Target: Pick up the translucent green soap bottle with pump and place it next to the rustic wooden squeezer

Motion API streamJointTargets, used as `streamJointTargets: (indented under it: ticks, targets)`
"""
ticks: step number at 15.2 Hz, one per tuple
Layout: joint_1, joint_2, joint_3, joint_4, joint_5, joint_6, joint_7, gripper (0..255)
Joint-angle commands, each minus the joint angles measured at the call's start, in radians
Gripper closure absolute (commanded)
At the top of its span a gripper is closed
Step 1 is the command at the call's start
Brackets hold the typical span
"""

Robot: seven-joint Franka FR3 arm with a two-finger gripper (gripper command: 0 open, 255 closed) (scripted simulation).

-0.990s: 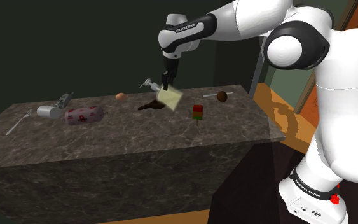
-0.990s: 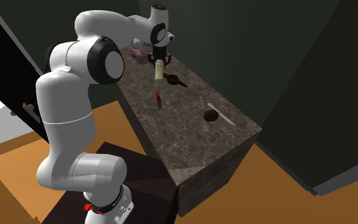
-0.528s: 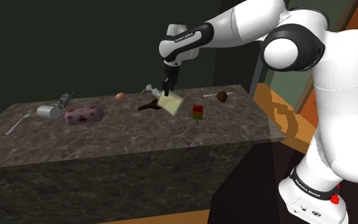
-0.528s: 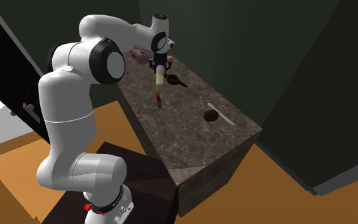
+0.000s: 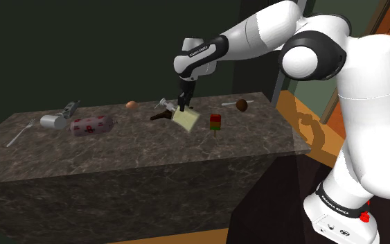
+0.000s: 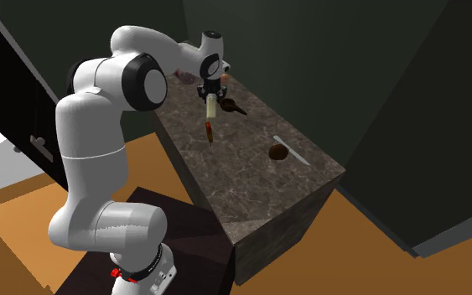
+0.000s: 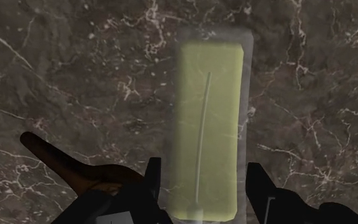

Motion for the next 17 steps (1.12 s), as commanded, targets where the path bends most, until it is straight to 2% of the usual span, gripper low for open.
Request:
streamJointTargets:
  ticks: [1, 11, 12, 17]
  targets:
    - [-0.002, 0.012, 0.003, -0.011, 0.007, 0.021, -0.007, 255]
    - [-0.004, 0.025, 0.007, -0.021, 0.015, 0.044, -0.015, 255]
    - [-0.004, 0.023, 0.007, -0.026, 0.015, 0.046, -0.017, 0]
    - [-0.004, 0.025, 0.007, -0.021, 0.015, 0.044, -0.015, 0]
